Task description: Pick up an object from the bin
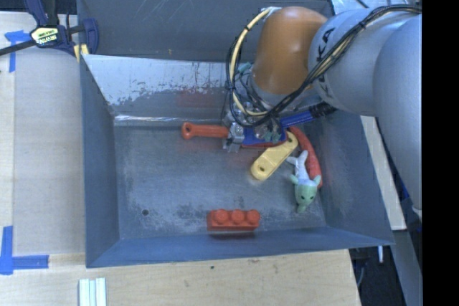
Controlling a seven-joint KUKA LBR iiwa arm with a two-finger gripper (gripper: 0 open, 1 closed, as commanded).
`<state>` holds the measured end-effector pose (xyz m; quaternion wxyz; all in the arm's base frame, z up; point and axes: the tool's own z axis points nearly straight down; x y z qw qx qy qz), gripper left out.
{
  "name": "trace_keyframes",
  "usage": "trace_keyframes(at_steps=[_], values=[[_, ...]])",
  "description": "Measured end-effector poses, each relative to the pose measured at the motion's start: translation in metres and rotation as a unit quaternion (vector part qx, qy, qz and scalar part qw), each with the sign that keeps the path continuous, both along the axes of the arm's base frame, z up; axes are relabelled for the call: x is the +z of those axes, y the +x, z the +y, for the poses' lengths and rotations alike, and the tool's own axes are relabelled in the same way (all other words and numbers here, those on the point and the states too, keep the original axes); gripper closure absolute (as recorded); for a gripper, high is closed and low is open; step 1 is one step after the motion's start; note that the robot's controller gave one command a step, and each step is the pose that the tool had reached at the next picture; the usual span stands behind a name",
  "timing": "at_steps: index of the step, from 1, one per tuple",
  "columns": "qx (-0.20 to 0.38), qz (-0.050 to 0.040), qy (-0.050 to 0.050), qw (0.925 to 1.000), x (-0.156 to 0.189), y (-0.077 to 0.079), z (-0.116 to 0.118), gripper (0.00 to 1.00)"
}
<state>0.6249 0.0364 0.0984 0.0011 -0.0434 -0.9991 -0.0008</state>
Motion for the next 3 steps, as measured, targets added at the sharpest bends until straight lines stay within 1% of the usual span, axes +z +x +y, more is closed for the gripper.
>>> trace_keyframes(at_steps=[1, 3], values=[[0.000, 0.0004, 0.000, 1.0000, 0.022, 0.000, 0.000, 1.00], [0.000, -0.0037, 0.000, 1.0000, 0.060, 0.002, 0.000, 1.00]])
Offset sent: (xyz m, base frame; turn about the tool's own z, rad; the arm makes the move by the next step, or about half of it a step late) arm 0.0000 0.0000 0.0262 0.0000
